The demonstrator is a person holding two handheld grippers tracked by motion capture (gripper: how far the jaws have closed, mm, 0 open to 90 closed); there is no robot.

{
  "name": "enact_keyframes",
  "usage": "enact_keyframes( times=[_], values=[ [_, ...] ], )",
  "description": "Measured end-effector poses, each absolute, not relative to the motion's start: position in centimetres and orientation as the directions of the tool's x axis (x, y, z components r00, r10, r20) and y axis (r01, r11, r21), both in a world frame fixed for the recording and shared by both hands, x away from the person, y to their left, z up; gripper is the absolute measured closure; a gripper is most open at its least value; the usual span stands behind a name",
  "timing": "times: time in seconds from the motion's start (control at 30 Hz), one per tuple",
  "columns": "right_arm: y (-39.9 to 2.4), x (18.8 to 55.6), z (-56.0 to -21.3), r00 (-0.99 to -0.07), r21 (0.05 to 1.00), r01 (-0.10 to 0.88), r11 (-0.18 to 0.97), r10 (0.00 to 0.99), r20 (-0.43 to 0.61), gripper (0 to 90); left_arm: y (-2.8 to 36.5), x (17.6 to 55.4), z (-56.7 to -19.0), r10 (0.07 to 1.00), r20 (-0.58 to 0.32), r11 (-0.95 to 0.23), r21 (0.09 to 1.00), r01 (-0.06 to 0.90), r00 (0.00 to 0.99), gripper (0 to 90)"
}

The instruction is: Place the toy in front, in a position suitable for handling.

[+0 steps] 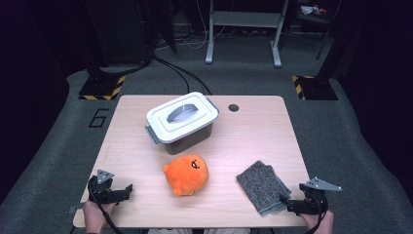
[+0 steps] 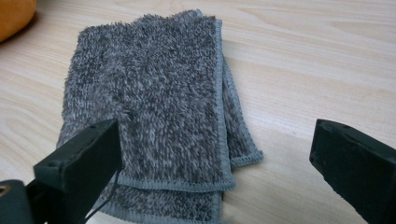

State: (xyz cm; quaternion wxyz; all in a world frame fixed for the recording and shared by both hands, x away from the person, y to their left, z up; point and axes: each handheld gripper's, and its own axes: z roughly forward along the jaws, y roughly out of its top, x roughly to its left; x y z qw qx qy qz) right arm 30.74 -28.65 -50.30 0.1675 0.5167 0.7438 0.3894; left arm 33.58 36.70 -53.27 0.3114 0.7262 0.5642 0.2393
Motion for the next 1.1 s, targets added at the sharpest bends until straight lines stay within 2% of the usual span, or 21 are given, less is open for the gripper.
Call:
enact_keyframes(
  times=[0.5, 1.1],
  values=[
    [-26.7, 31.6, -49.0, -0.417, 0.726, 0.654, 0.21, 0.902, 0.115, 2.0, 36.7, 33.6, -53.3, 0.968, -0.002, -0.172, 0.722, 0.671, 0.25, 0.1],
    [-23.3, 33.1, -48.5, -0.482, 0.689, 0.66, 0.3, 0.872, 0.082, 2.0, 36.7, 33.6, -53.3, 0.968, -0.002, -0.171, 0.722, 0.671, 0.25, 0.1]
  ],
)
